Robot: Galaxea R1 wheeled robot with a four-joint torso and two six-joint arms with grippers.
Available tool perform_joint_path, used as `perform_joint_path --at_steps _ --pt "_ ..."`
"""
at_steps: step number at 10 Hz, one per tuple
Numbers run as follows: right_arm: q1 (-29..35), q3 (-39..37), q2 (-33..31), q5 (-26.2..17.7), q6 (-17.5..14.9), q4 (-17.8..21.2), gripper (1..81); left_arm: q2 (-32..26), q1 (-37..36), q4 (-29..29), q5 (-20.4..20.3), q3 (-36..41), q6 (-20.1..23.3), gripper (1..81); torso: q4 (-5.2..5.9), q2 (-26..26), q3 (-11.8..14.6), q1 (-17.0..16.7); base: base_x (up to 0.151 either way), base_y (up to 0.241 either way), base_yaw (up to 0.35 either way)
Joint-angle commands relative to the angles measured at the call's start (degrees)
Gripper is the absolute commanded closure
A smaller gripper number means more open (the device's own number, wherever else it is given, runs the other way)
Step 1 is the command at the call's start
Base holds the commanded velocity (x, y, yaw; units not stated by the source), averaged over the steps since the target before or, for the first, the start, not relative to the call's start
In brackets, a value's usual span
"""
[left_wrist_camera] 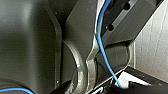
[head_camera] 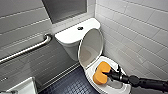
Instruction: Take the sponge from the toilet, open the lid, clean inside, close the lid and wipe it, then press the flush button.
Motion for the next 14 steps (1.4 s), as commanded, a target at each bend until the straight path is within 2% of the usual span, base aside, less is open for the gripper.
perform_joint_path --at_steps 1,3,8,12,14 --pt "10.1 -7.0 4.6 -6.2 -0.2 6.5 81.1 -0.5 2.3 -0.3 2.8 1.0 0.0 1.0 0.00 0.0 0.0 0.0 0.000 0.000 0.000" --pt "11.2 -13.9 9.7 -7.4 -0.2 8.7 81.1 -0.6 2.3 -0.3 2.7 0.9 -0.2 1.0 0.00 0.0 0.0 0.0 0.000 0.000 0.000" --pt "11.2 -30.9 21.3 -15.9 0.3 9.5 81.1 -0.2 2.3 -0.3 2.8 0.2 -0.3 1.0 0.00 0.0 0.0 0.0 0.000 0.000 0.000" --pt "5.1 -30.0 21.5 -16.0 0.3 7.7 81.1 0.0 2.2 -0.2 2.8 0.2 -0.3 1.0 0.00 0.0 0.0 0.0 0.000 0.000 0.000" --pt "1.4 -22.5 15.5 -14.3 0.3 7.7 81.1 0.0 2.3 -0.1 2.8 0.2 -0.3 1.0 0.00 0.0 0.0 0.0 0.000 0.000 0.000"
